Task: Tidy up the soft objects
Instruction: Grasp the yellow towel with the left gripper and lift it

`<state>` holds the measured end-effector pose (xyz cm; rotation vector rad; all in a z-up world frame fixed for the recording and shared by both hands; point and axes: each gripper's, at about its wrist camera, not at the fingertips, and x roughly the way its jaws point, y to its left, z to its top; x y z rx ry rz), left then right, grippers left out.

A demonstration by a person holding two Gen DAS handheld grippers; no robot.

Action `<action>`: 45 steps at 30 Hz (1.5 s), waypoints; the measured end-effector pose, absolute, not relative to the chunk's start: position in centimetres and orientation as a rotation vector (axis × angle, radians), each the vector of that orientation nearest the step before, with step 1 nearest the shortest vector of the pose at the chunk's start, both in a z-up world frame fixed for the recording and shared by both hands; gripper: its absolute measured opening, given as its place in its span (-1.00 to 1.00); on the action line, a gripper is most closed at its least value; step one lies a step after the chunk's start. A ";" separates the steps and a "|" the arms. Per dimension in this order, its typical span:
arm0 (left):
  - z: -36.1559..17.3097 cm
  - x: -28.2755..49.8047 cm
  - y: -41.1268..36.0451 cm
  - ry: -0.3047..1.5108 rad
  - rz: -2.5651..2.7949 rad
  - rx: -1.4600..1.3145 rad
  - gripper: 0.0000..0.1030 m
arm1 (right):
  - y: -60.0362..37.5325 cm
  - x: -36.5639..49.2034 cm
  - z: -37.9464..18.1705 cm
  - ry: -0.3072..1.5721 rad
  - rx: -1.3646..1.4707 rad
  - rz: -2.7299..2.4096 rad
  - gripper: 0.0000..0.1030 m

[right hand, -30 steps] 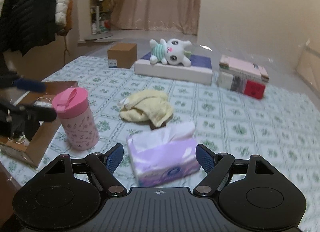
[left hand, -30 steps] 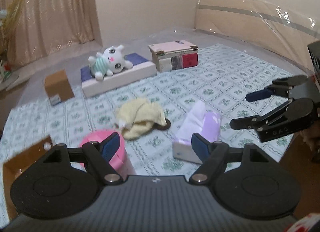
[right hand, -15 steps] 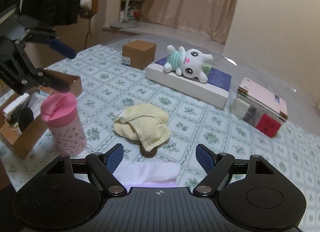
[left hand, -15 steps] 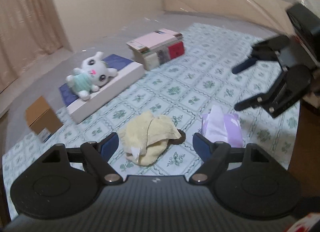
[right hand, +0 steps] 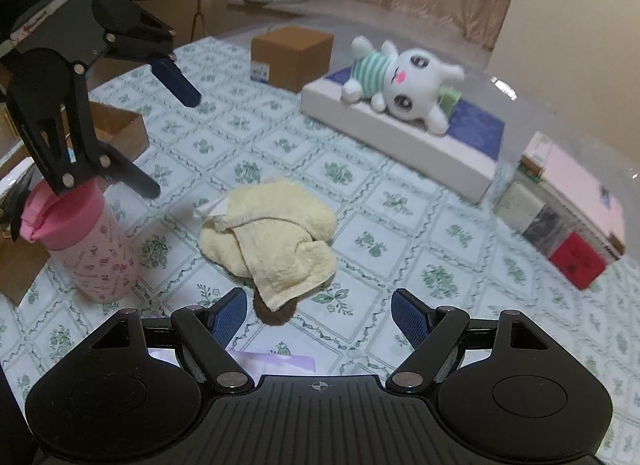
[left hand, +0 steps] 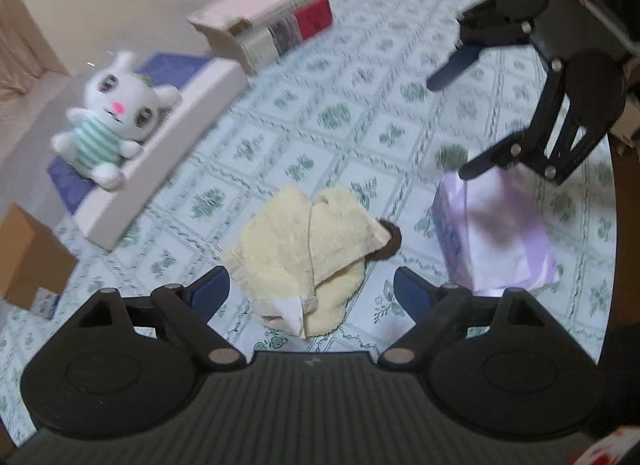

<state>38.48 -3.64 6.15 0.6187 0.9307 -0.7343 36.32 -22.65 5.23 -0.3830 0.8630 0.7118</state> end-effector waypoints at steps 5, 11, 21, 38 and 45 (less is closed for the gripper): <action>2.7 41.0 -4.5 0.973 -0.789 0.687 0.72 | -22.1 38.3 3.4 0.899 -0.392 0.745 0.53; -0.6 43.5 -5.4 1.030 -0.813 0.694 0.74 | -21.5 39.8 1.3 0.941 -0.406 0.758 0.53; -5.1 45.1 -7.3 1.057 -0.858 0.784 0.79 | -21.4 41.6 -1.5 0.999 -0.383 0.746 0.53; -6.2 46.3 -5.2 1.145 -0.791 0.715 -0.48 | -20.1 42.3 -3.0 1.031 -0.407 0.755 0.53; -4.9 47.5 -0.4 1.155 -0.644 0.577 -0.61 | -19.1 42.2 -2.8 1.037 -0.420 0.771 0.53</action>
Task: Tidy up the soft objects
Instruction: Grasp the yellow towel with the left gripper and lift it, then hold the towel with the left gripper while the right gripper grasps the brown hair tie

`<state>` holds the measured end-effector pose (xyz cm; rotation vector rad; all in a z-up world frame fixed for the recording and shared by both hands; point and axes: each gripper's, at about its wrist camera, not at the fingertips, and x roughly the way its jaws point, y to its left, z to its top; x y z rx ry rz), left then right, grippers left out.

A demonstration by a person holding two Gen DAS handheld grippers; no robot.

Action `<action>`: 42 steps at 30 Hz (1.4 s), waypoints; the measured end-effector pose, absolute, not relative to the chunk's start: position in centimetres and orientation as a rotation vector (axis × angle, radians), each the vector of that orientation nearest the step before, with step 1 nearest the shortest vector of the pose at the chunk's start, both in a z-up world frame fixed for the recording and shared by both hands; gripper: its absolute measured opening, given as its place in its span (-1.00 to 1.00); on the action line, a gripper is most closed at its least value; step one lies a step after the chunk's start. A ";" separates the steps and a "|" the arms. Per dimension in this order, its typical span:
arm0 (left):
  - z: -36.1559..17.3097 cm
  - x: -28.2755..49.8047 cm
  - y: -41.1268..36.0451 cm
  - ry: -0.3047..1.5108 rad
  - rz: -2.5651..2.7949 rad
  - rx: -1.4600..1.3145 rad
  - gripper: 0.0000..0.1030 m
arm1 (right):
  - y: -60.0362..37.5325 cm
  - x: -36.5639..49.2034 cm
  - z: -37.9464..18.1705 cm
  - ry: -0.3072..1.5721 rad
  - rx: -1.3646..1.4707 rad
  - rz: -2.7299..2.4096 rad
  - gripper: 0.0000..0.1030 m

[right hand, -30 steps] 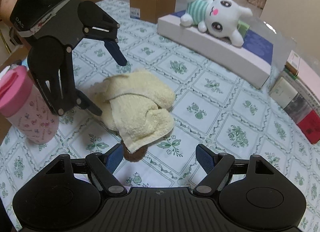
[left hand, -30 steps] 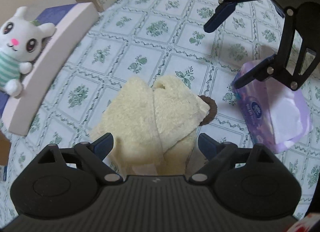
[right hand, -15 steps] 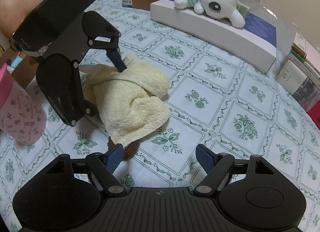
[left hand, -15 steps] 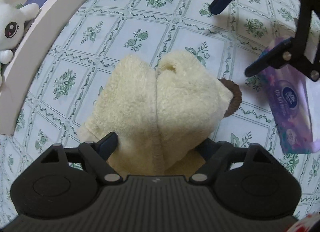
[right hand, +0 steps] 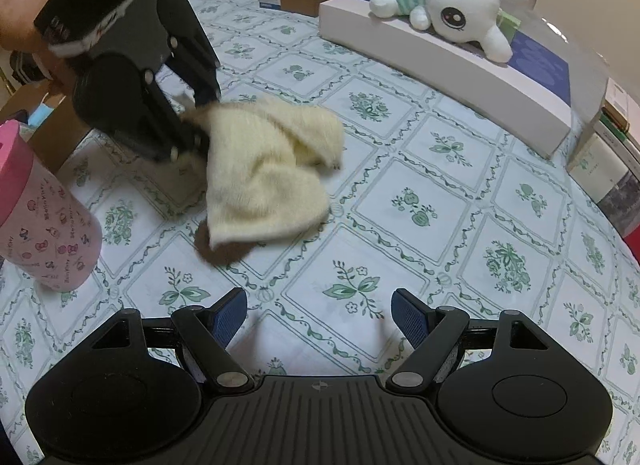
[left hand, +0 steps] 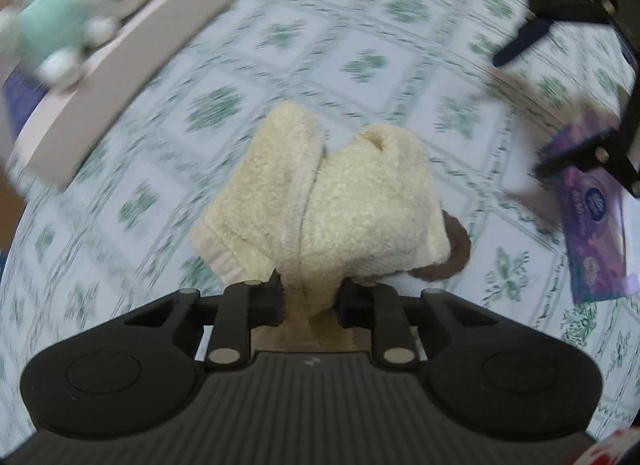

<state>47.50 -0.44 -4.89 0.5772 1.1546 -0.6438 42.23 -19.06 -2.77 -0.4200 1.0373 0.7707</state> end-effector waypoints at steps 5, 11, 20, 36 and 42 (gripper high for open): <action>-3.7 47.6 3.8 1.142 -0.551 0.419 -0.62 | -18.1 42.4 -3.3 1.062 -0.436 0.789 0.53; -2.3 47.5 7.9 1.104 -0.494 0.243 -0.63 | -17.1 42.9 -4.8 1.111 -0.456 0.812 0.53; -1.4 46.5 10.3 1.067 -0.466 0.158 -0.63 | -13.0 43.9 -4.9 1.096 -0.435 0.873 0.53; -0.7 45.3 10.7 1.058 -0.466 0.154 -0.63 | -8.0 44.3 -6.6 1.082 -0.469 0.866 -0.28; 1.0 44.3 11.2 1.036 -0.432 0.141 -0.63 | -9.2 43.3 -4.8 1.025 -0.498 0.785 -0.65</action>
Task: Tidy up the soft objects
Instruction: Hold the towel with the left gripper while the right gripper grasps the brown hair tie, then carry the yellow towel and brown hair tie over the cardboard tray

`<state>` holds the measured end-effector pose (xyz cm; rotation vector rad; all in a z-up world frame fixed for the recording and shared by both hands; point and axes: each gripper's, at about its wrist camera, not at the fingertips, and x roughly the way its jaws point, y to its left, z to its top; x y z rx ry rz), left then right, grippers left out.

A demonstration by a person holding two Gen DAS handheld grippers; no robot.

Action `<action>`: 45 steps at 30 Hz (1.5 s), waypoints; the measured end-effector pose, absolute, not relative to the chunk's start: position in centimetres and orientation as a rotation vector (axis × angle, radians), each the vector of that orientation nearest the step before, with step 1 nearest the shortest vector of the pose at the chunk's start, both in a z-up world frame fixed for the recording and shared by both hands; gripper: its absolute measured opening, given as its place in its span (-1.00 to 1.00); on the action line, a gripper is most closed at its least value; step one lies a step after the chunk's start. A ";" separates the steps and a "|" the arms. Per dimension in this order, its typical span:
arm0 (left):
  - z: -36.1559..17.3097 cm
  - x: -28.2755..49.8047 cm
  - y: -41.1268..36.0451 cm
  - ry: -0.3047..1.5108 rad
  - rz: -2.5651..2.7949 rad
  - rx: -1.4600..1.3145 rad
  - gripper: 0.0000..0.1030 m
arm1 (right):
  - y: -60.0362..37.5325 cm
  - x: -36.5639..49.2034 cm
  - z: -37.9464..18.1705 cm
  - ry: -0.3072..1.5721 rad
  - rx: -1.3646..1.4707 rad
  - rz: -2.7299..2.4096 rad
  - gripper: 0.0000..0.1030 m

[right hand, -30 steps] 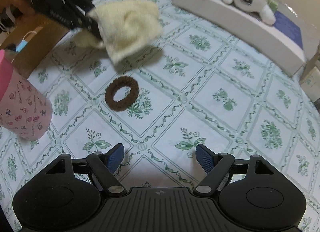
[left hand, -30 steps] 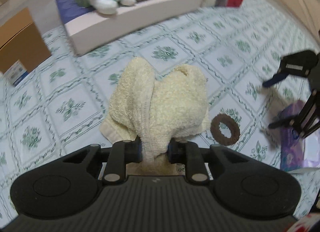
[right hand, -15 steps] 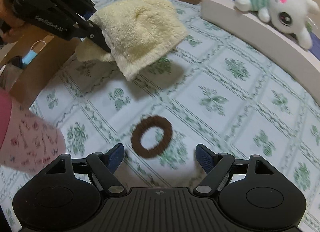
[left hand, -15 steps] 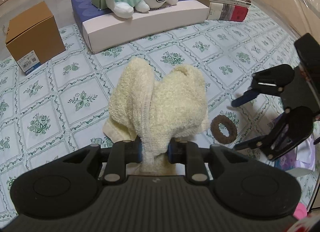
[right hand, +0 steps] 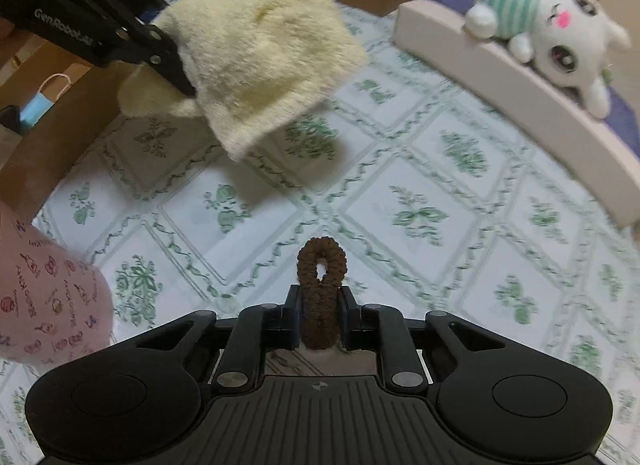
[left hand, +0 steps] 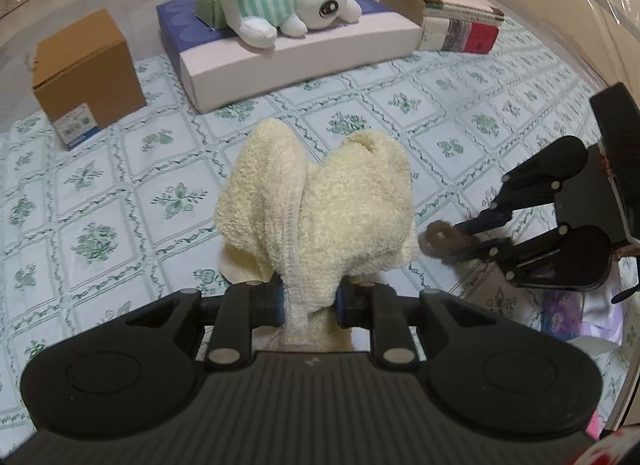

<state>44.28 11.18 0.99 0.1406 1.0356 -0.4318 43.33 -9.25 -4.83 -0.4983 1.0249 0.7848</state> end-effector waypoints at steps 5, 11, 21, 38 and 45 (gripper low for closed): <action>3.8 42.5 11.8 1.003 -0.386 0.118 -0.63 | -11.1 41.8 -2.0 0.987 -0.498 0.701 -0.65; 7.8 38.8 12.6 0.944 -0.327 0.100 -0.63 | -13.0 38.8 2.2 0.939 -0.457 0.627 -0.65; 13.5 28.3 14.2 0.825 -0.246 0.067 -0.63 | -14.3 30.9 10.1 0.806 -0.328 0.594 -0.65; 14.4 10.4 16.7 0.684 -0.036 0.032 -0.63 | -13.2 15.9 14.7 0.656 -0.090 0.717 -0.65; 12.1 6.0 17.0 0.685 0.062 0.008 -0.63 | -10.8 12.2 13.3 0.660 -0.018 0.793 -0.65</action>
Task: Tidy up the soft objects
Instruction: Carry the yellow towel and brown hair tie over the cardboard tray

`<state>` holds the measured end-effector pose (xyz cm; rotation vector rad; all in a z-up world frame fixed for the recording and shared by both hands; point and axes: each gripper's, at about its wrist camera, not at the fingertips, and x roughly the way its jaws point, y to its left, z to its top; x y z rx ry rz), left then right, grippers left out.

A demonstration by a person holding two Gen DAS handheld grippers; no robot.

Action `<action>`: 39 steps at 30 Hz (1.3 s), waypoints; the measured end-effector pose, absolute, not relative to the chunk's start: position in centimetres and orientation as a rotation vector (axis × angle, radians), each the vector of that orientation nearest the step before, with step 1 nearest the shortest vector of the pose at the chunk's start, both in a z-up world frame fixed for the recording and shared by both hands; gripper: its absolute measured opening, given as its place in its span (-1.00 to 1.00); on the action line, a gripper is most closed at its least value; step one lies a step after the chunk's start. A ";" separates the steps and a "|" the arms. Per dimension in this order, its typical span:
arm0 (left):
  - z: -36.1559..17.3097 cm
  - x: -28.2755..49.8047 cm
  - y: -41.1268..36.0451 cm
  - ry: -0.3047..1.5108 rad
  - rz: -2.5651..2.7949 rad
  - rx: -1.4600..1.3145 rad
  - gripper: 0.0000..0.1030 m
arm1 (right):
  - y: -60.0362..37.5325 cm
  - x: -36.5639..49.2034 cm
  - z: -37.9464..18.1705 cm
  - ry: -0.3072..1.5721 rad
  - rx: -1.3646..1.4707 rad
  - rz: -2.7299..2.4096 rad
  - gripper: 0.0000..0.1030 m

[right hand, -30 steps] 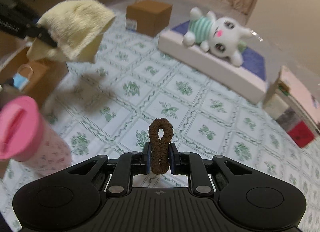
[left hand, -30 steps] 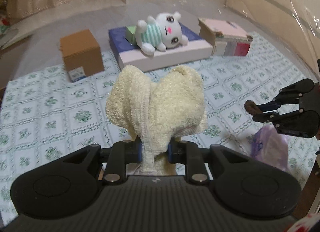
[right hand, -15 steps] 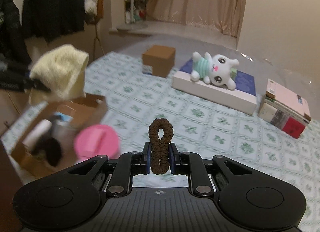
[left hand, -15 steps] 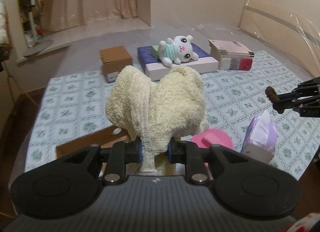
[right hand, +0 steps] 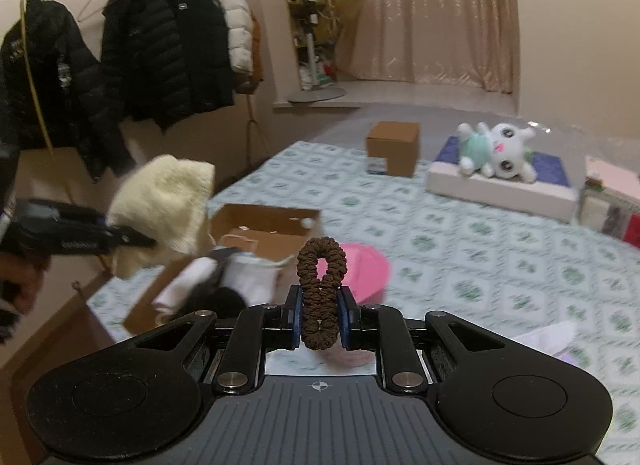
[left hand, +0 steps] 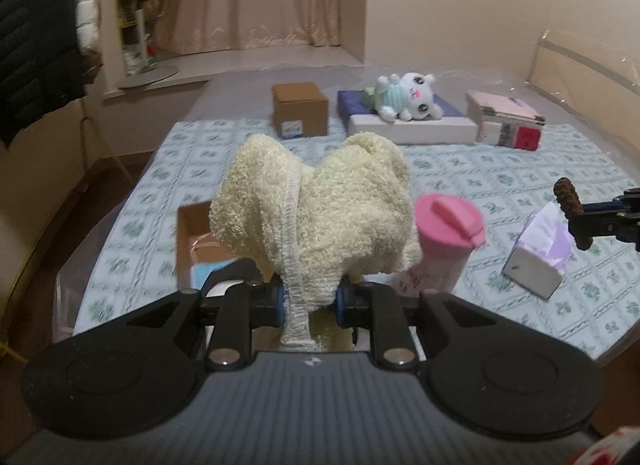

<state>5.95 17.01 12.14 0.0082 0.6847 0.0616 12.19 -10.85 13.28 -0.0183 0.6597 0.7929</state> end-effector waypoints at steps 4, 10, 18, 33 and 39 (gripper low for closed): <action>11.1 4.1 17.1 0.688 0.091 -0.002 -0.63 | -9.5 11.0 12.4 0.684 -0.012 0.826 -0.65; 10.0 2.5 17.2 0.690 0.114 -0.012 -0.63 | -8.3 9.8 11.7 0.698 -0.017 0.851 -0.65; 8.8 1.3 17.4 0.708 0.126 -0.031 -0.63 | -6.5 9.6 10.5 0.720 -0.029 0.880 -0.65; 6.3 0.2 20.0 0.746 0.184 -0.056 -0.63 | -3.1 10.3 8.5 0.751 -0.056 0.905 -0.65; 5.4 0.4 21.8 0.762 0.198 -0.072 -0.63 | -0.7 11.4 6.6 0.787 -0.049 0.914 -0.65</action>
